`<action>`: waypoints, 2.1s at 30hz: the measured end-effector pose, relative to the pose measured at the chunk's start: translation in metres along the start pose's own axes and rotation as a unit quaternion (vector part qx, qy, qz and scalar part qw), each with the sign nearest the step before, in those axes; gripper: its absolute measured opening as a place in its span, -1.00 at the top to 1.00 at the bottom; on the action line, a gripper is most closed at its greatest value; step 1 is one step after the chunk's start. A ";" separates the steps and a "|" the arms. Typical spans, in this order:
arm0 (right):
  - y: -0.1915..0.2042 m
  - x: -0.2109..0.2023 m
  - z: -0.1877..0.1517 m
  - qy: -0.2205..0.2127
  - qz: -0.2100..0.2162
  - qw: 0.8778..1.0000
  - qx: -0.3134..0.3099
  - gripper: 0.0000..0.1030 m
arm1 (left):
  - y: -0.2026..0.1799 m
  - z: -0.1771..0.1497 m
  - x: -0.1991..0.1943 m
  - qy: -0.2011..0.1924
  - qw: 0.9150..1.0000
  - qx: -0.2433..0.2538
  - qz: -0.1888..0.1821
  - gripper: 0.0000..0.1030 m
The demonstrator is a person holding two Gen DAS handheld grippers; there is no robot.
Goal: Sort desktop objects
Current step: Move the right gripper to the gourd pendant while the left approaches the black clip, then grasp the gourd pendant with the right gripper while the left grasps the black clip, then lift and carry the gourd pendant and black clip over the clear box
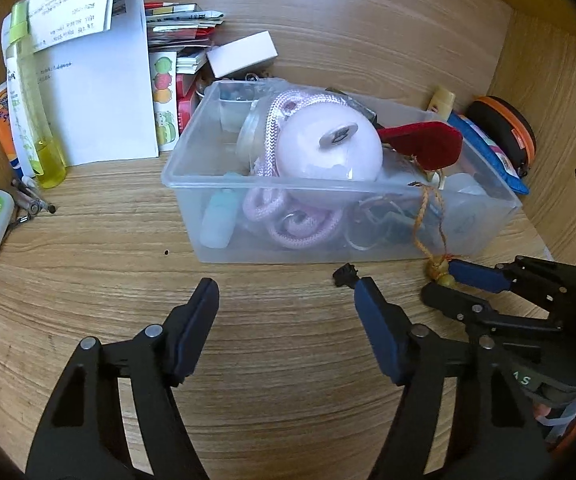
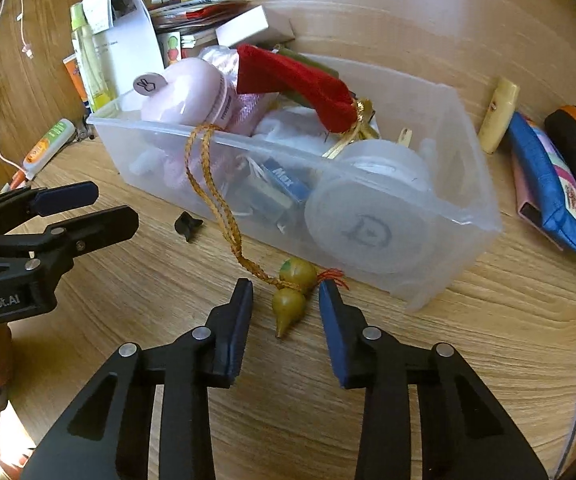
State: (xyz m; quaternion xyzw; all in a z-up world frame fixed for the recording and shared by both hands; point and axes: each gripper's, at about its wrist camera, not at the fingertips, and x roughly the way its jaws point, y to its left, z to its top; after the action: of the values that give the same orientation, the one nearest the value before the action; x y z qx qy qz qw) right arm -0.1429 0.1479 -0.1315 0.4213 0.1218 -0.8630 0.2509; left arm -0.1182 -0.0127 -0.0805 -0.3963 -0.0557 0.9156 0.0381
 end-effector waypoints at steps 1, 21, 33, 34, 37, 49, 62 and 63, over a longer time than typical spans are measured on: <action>0.000 0.001 0.001 0.001 0.000 1.000 -0.001 0.41 | -0.001 0.000 0.001 0.002 1.000 0.003 0.002 -0.36; -0.009 -0.023 -0.001 -0.052 0.091 0.994 0.016 0.66 | -0.041 0.011 0.042 0.048 0.997 0.045 0.050 0.04; -0.014 -0.032 0.000 -0.078 0.121 0.989 0.031 0.65 | -0.050 0.014 0.045 0.040 0.997 0.047 0.050 0.59; -0.014 -0.032 0.000 -0.078 0.121 0.989 0.031 0.65 | -0.051 0.015 0.046 0.040 0.997 0.045 0.050 0.66; -0.014 -0.033 0.000 -0.078 0.120 0.989 0.032 0.65 | -0.048 0.014 0.044 0.039 0.998 0.040 0.042 0.71; -0.025 -0.037 0.000 -0.083 0.117 0.988 0.058 0.65 | -0.035 0.000 0.006 0.009 0.999 0.025 0.038 0.71; -0.031 -0.076 0.016 -0.129 0.087 0.986 0.055 0.66 | -0.015 0.015 -0.055 -0.065 0.998 0.000 0.010 0.71; -0.032 -0.078 0.019 -0.131 0.085 0.986 0.054 0.66 | -0.013 0.017 -0.056 -0.067 0.998 -0.001 0.009 0.71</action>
State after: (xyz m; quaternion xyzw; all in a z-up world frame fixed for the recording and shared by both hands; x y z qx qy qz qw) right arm -0.1320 0.1924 -0.0589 0.3261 0.0042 -0.8916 0.3142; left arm -0.0922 -0.0075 -0.0265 -0.3344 -0.0553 0.9405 0.0256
